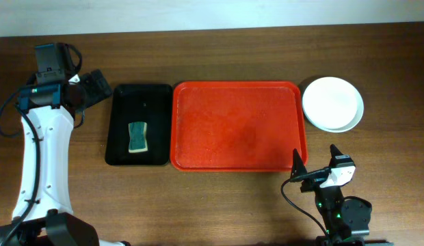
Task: Clean dirty plates on tray and stack at the side
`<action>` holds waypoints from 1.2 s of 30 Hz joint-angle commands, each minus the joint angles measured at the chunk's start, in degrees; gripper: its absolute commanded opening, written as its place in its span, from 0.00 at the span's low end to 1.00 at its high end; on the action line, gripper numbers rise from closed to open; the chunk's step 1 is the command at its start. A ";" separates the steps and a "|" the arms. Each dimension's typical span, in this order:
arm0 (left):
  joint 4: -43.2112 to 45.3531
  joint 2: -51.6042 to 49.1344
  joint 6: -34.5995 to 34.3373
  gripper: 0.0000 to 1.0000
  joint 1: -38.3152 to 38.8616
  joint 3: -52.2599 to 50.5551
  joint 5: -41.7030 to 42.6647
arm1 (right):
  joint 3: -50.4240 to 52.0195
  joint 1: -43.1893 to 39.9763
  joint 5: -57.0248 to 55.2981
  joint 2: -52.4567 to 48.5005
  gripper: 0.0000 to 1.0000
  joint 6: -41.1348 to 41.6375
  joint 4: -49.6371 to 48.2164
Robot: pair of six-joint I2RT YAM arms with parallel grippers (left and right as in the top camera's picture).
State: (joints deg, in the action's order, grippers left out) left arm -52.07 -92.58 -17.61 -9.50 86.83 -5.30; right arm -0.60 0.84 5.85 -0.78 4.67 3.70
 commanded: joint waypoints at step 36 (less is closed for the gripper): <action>0.04 11.19 -0.42 0.99 1.42 -0.11 0.39 | 0.28 0.28 -0.52 0.59 0.99 0.04 0.42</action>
State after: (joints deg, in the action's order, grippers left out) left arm -52.10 -90.19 -17.61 -9.37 86.76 -5.26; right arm -0.60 0.84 5.85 -0.78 4.54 3.70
